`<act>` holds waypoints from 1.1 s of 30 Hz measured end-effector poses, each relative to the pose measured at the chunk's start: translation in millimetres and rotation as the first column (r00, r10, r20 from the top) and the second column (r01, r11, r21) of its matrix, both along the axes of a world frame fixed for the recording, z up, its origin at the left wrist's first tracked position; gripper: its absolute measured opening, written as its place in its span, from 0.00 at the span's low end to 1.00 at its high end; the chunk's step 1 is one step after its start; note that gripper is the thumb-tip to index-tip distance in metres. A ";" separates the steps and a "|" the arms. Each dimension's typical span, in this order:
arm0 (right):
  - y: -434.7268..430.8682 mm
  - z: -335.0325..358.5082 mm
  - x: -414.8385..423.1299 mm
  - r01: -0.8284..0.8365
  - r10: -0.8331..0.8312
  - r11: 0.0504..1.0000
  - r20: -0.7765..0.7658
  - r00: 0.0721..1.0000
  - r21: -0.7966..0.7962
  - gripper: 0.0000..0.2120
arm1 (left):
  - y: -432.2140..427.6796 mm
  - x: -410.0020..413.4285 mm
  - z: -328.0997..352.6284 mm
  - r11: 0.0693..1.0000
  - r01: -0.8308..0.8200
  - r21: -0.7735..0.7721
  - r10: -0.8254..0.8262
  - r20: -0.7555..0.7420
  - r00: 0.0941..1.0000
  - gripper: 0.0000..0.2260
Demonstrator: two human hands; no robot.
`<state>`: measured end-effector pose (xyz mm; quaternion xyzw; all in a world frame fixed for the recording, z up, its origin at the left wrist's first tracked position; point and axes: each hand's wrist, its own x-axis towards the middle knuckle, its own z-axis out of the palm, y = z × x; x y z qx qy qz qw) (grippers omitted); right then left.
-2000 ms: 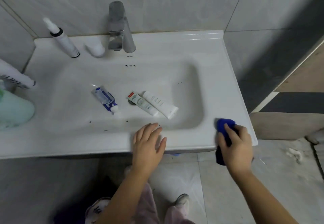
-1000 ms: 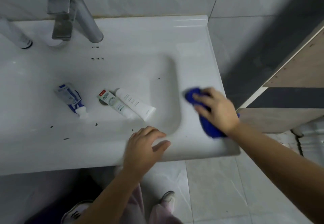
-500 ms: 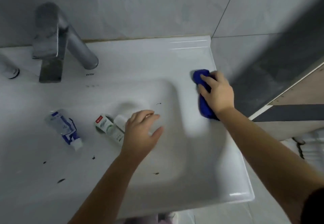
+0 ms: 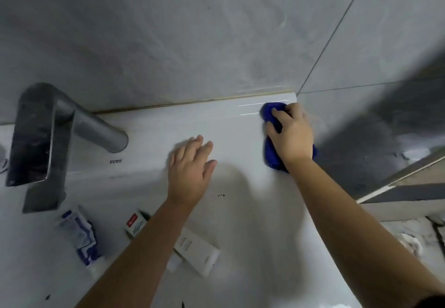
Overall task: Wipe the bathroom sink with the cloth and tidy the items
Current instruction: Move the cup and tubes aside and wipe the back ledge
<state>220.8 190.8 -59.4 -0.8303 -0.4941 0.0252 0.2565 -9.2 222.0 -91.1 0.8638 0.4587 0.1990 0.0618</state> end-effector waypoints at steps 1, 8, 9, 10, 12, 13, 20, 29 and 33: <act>2.0 -1.0 -8.3 -0.042 0.042 0.999 -0.002 0.999 0.024 0.15 | 1.6 1.1 -2.3 1.000 -0.012 0.005 0.011 0.022 1.000 0.16; -27.1 1.2 12.4 -0.296 0.292 0.954 0.073 0.954 0.048 0.15 | 3.3 5.3 -2.9 0.999 -0.039 -0.024 0.042 0.099 0.994 0.16; -13.2 2.5 18.0 -0.110 0.109 0.993 0.019 0.994 0.046 0.14 | 3.4 5.4 -2.1 0.999 -0.043 -0.029 0.046 0.112 0.993 0.16; -1.7 2.6 16.7 0.023 -0.022 0.999 -0.024 0.999 0.039 0.12 | 3.3 5.8 -1.3 0.998 -0.048 -0.037 0.052 0.124 0.991 0.16; 13.7 2.3 -4.8 -0.007 0.010 0.997 -0.045 0.999 0.075 0.10 | 3.4 6.8 -0.2 0.997 -0.061 -0.056 0.069 0.140 0.988 0.17; 16.6 0.8 -17.2 -0.132 0.136 0.987 -0.036 0.990 0.093 0.11 | 3.0 7.0 0.3 0.996 -0.066 -0.067 0.075 0.139 0.988 0.17; -1.6 -4.2 3.9 -0.039 0.043 0.991 -0.032 0.999 0.126 0.15 | 7.4 5.5 3.1 0.981 -0.078 -0.179 0.117 0.220 0.968 0.18; 36.7 -0.5 -18.2 -0.457 0.441 0.876 0.127 0.888 0.156 0.15 | 9.1 5.8 2.7 0.988 -0.068 -0.136 0.101 0.257 0.961 0.18; 17.1 -2.7 -7.1 -0.177 0.181 0.971 -0.006 0.984 0.161 0.15 | 8.6 5.4 11.3 0.978 -0.075 -0.193 0.120 0.230 0.966 0.18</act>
